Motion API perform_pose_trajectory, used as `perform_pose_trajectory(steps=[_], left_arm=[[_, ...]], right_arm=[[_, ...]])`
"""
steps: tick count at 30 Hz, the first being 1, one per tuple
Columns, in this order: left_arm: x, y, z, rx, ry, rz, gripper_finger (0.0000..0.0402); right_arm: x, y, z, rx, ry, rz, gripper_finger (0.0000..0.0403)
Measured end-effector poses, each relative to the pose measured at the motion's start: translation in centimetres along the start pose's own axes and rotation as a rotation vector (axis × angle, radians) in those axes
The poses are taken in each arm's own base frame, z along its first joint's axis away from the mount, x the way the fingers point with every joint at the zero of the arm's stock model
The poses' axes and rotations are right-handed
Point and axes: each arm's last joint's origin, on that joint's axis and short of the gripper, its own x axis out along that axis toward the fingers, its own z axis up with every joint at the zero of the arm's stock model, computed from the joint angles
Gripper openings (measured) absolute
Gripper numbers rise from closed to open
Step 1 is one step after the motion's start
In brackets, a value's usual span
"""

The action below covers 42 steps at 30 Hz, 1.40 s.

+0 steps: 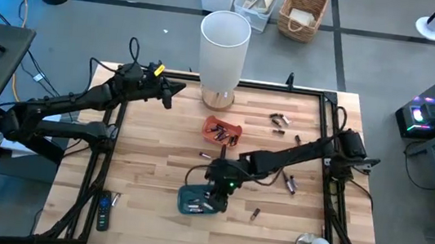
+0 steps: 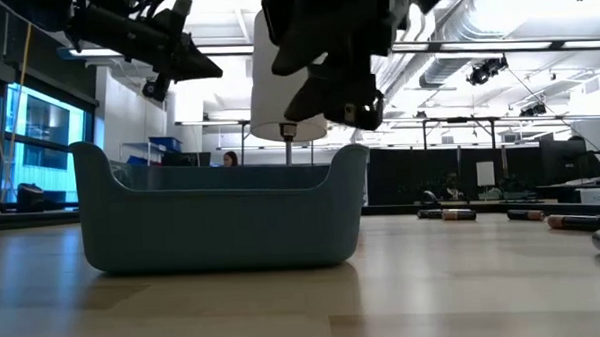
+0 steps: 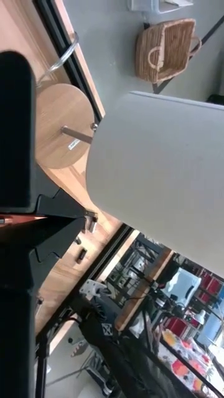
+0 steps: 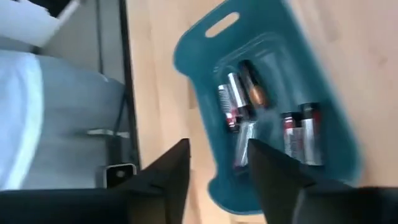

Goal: Sort batteries
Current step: Put the silver battery into the blue bin

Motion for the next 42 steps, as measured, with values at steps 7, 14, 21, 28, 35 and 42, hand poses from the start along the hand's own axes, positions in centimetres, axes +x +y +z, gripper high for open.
perform_pose_trajectory(steps=[7,14,21,28,35,42], left_arm=[[0.0,-0.1,0.0,-0.001,0.011,-0.022,0.0000],[0.0,-0.1,-0.1,-0.002,0.013,-0.023,0.0000],[0.0,-0.1,-0.1,-0.007,0.012,-0.024,0.0000],[0.0,-0.1,-0.1,-0.008,0.013,-0.023,0.0000],[0.0,0.0,-0.1,-0.010,0.022,-0.024,0.0000],[0.0,0.0,-0.1,-0.010,0.022,-0.025,0.0000]], right_arm=[[-3.6,-0.2,3.4,-0.224,-0.008,-0.217,0.0197],[-5.6,-6.2,7.1,-0.252,-0.088,-0.419,0.0198],[-3.3,-8.3,8.3,-0.366,-0.110,-0.334,0.0198],[0.8,-8.8,6.7,-0.415,-0.032,-0.435,0.0199],[1.4,-9.8,6.8,-0.313,-0.067,-0.526,0.0199],[3.8,-9.8,5.4,-0.375,0.019,-0.490,0.0172]])
